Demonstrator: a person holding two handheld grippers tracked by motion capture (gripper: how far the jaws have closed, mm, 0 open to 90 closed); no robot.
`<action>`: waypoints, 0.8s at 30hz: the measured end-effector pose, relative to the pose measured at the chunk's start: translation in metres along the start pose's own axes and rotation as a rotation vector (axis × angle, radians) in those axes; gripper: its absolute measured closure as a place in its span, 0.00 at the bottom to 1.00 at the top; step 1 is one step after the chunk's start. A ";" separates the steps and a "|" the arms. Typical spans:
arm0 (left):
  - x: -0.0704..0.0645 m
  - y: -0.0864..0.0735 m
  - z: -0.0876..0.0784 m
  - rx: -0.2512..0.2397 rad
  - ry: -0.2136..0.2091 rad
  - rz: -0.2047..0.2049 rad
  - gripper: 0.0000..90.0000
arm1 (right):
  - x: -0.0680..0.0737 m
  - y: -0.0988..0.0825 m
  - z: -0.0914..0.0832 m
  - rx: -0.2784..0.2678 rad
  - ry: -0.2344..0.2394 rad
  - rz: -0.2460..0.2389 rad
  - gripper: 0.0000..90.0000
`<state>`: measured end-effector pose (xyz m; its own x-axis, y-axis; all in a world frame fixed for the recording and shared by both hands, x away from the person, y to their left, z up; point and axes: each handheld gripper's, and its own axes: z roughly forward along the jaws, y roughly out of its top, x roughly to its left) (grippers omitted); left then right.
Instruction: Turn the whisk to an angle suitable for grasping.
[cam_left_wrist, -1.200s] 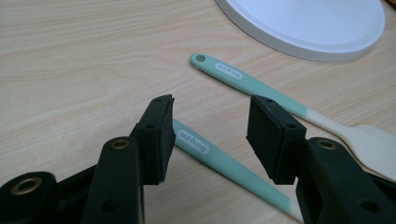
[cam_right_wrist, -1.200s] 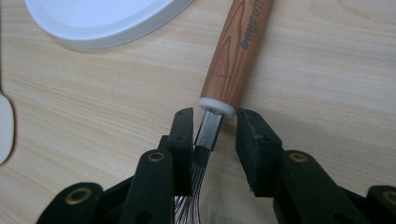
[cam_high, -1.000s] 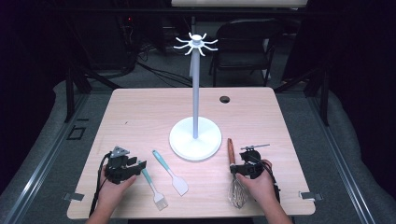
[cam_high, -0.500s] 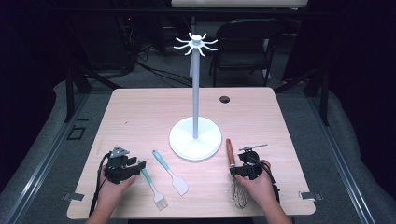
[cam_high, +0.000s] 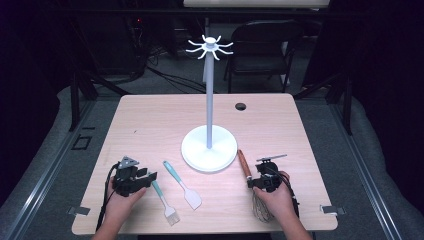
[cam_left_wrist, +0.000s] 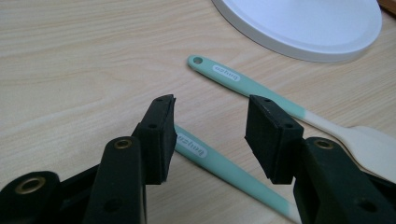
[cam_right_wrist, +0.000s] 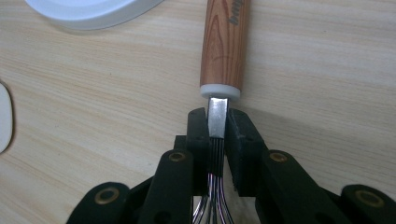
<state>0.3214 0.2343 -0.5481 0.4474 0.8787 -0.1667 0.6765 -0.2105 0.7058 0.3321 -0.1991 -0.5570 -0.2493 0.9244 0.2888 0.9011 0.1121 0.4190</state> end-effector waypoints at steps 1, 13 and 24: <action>0.000 0.001 0.000 0.003 -0.003 -0.001 0.58 | -0.003 0.000 -0.004 0.024 -0.031 -0.018 0.89; -0.016 0.012 0.000 -0.067 -0.087 0.024 0.59 | -0.004 -0.008 -0.010 -0.041 -0.026 -0.011 0.90; -0.037 0.031 0.001 -0.147 -0.213 0.008 0.56 | 0.001 -0.015 -0.028 -0.183 -0.058 -0.092 0.90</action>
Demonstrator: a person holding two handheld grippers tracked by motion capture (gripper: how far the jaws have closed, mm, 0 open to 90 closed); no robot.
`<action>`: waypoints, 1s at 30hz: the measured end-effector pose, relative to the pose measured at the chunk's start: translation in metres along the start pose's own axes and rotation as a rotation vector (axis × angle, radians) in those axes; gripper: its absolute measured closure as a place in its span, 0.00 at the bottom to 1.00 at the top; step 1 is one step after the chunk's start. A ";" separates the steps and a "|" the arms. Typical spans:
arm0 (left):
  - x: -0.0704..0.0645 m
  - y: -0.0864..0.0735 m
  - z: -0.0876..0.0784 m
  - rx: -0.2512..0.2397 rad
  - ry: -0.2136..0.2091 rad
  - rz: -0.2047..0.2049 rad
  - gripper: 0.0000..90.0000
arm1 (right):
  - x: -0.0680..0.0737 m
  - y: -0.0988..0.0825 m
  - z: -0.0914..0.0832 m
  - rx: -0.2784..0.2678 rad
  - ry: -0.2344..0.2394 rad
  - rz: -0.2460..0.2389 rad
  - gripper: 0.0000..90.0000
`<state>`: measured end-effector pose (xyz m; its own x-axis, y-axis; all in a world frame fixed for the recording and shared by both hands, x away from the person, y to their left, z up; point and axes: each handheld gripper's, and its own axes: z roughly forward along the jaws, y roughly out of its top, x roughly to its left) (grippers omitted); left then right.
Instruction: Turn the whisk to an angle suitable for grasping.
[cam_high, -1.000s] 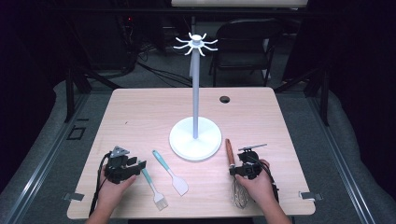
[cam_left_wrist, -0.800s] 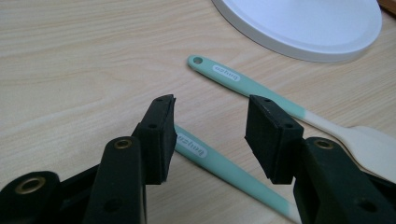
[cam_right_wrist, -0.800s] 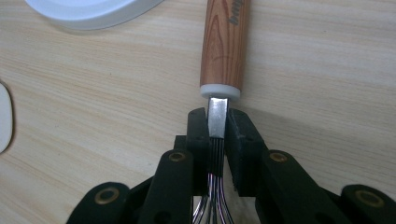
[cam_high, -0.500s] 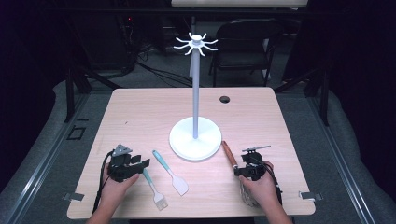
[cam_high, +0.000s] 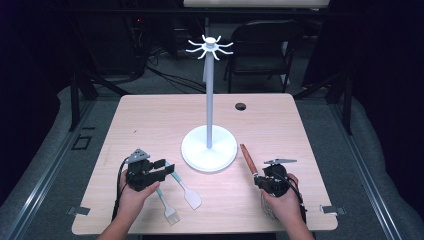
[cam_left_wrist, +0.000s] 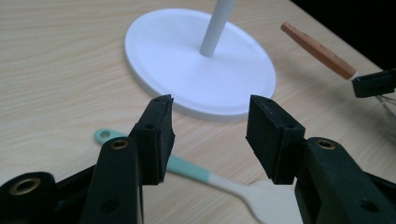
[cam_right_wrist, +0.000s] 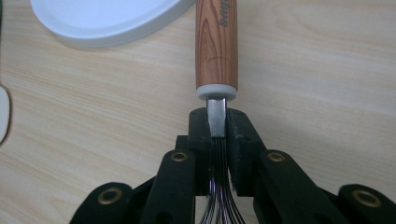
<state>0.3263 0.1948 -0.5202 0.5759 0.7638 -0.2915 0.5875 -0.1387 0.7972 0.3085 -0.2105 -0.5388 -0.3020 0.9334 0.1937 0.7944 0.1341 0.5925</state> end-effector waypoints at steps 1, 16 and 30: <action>-0.003 0.005 0.001 -0.016 -0.017 -0.010 0.56 | -0.001 0.001 -0.004 0.013 -0.021 -0.045 0.90; -0.037 0.029 0.028 -0.016 -0.083 0.006 0.54 | 0.023 0.005 -0.011 -0.166 0.025 -0.134 0.90; -0.071 0.043 0.057 -0.015 -0.147 0.039 0.53 | 0.048 0.007 -0.009 -0.288 0.053 -0.232 0.90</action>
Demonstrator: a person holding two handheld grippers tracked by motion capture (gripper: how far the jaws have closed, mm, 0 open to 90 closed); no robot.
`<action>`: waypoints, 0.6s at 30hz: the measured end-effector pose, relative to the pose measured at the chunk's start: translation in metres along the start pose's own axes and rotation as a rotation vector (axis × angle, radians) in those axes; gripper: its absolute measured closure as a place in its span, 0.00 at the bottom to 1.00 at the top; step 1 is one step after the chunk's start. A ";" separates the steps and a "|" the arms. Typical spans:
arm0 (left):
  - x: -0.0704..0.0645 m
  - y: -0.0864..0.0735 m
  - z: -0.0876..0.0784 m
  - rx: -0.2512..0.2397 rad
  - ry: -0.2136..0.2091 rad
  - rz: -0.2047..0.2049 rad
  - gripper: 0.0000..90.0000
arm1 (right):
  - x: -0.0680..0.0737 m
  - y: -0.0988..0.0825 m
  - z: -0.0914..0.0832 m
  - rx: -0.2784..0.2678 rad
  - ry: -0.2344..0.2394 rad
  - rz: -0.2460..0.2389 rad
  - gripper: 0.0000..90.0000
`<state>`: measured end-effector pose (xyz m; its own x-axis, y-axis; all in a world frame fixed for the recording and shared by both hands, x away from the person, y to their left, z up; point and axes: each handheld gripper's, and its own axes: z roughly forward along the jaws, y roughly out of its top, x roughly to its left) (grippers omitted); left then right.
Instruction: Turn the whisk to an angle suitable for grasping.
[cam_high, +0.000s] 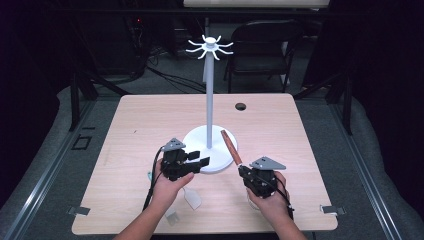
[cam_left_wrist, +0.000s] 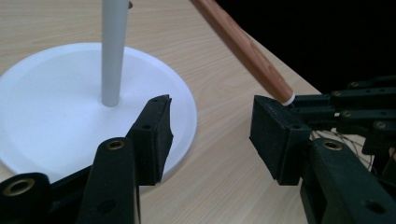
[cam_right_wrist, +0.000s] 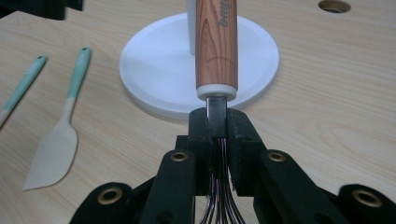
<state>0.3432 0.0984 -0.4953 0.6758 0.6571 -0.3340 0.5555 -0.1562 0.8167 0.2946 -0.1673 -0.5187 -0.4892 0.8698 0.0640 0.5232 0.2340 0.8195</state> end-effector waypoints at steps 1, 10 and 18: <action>-0.002 0.001 0.002 -0.003 -0.011 -0.004 0.56 | 0.006 0.001 0.002 -0.009 0.003 -0.017 0.90; -0.019 0.008 0.025 0.001 -0.072 -0.031 0.56 | 0.015 0.004 0.006 -0.047 0.020 -0.051 0.90; -0.019 0.006 0.037 0.005 -0.097 -0.090 0.57 | 0.020 0.006 0.007 -0.075 0.042 -0.077 0.90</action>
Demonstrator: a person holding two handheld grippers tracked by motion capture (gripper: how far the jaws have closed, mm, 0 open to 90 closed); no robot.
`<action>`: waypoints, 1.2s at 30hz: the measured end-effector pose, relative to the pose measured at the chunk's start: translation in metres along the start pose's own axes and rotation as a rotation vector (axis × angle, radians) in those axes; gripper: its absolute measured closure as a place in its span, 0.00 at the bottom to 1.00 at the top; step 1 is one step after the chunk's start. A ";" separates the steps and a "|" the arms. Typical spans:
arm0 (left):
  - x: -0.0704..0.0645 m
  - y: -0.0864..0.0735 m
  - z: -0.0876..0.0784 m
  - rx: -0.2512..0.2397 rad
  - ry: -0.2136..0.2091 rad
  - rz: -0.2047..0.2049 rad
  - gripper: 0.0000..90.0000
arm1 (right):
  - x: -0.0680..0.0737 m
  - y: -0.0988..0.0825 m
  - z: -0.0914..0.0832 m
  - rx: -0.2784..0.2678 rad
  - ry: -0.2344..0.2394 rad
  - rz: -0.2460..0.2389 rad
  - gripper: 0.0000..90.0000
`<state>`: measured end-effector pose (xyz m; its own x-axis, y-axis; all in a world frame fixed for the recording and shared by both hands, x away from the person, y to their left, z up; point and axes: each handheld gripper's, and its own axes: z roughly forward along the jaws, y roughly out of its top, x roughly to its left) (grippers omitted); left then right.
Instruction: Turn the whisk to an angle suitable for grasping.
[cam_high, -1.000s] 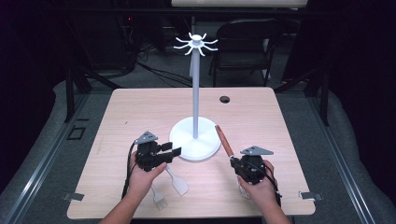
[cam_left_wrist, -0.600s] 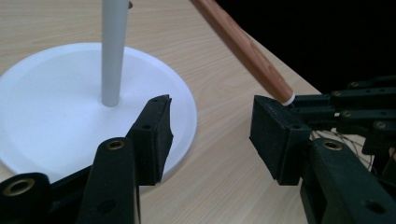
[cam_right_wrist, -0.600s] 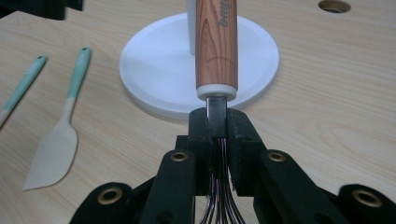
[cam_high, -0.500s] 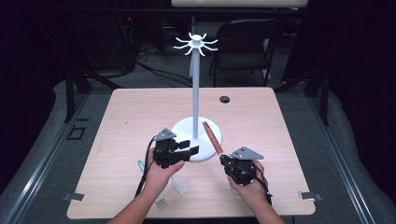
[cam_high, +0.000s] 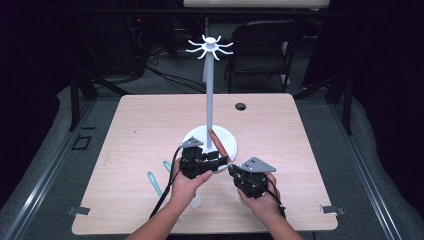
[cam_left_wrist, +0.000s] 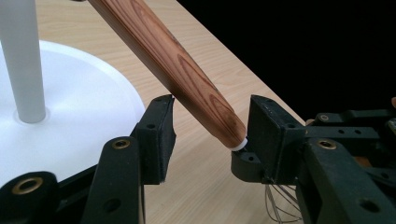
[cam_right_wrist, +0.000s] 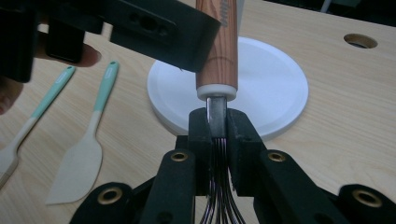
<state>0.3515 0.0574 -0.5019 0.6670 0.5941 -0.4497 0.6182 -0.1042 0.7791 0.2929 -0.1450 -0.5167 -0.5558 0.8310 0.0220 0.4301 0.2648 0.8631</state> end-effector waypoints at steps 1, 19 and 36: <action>0.000 0.000 0.000 0.000 0.000 0.000 0.57 | 0.000 0.000 0.000 0.000 0.000 0.000 0.90; -0.007 0.003 0.000 -0.021 -0.031 0.033 0.72 | 0.006 0.000 0.003 -0.013 0.012 -0.001 0.90; -0.017 0.004 0.010 -0.021 -0.049 0.038 0.77 | 0.004 0.004 -0.002 -0.066 0.010 0.024 0.90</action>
<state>0.3471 0.0390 -0.4960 0.7100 0.5499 -0.4400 0.5835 -0.1094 0.8047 0.2913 -0.1416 -0.5121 -0.5528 0.8320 0.0480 0.3957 0.2113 0.8937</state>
